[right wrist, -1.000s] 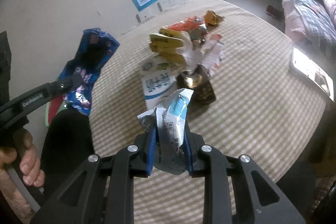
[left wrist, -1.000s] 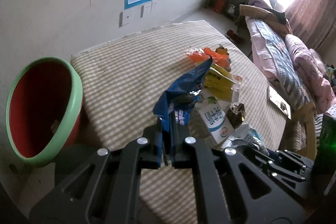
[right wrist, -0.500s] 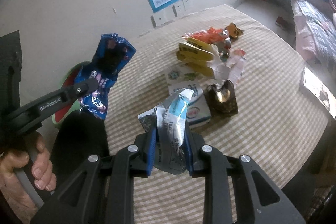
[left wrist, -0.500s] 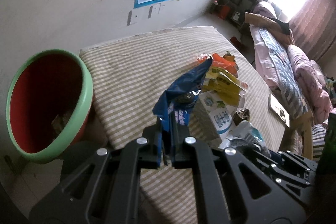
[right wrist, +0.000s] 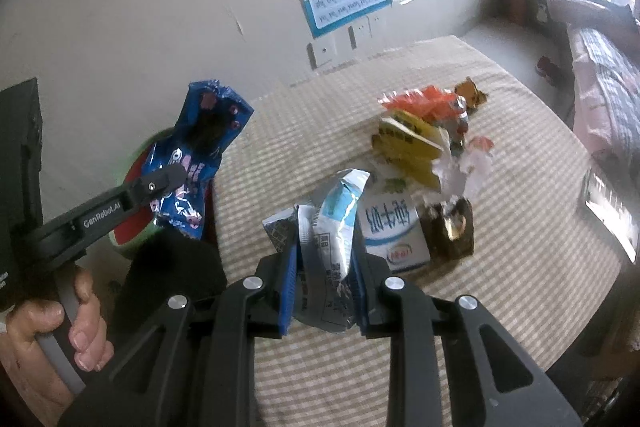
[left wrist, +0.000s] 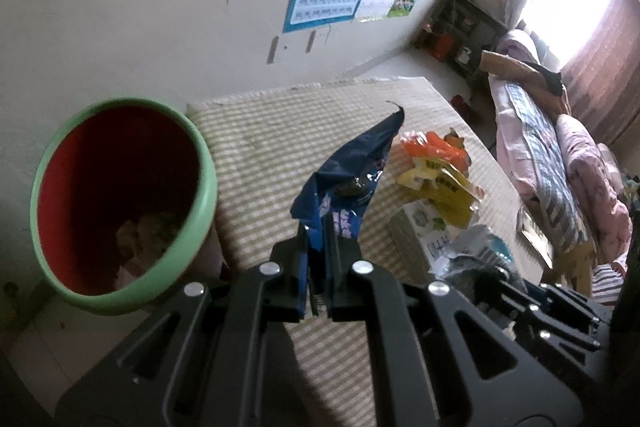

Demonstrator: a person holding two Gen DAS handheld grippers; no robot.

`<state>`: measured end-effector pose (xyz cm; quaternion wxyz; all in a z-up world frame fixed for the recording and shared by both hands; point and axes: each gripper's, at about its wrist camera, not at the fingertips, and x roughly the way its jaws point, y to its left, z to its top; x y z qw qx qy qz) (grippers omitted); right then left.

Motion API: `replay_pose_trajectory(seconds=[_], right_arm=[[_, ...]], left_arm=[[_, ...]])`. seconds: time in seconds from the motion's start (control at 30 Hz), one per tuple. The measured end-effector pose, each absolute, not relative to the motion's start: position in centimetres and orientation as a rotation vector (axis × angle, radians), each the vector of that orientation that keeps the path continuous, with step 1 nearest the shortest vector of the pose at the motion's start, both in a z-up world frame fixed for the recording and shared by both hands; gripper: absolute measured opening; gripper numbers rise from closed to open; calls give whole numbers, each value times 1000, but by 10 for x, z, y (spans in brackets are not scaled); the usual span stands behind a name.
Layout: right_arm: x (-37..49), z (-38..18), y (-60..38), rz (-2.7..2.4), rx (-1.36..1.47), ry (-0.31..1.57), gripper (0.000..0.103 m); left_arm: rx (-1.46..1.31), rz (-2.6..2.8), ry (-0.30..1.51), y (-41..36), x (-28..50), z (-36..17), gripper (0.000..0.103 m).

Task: Collect trash
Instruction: 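Lift and carry both held wrappers over the bucket, then open both tools to drop the wrappers into the bucket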

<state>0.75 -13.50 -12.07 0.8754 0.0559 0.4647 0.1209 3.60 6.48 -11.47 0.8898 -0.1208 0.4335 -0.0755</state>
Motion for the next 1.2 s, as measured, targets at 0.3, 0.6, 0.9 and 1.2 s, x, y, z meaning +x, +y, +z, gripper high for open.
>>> replay_pose_trajectory(seconds=[0.3, 0.6, 0.9, 1.2], right_arm=[[15, -112, -123, 274, 92, 954, 25], [18, -112, -106, 312, 77, 968, 25], [29, -113, -78, 370, 64, 979, 25], [53, -110, -10, 491, 2, 978, 25]], left_arm=[[-273, -112, 873, 87, 33, -107, 5], [-296, -55, 852, 112, 32, -105, 5], [-323, 43, 816, 151, 31, -103, 5], [-377, 183, 809, 214, 26, -111, 5]])
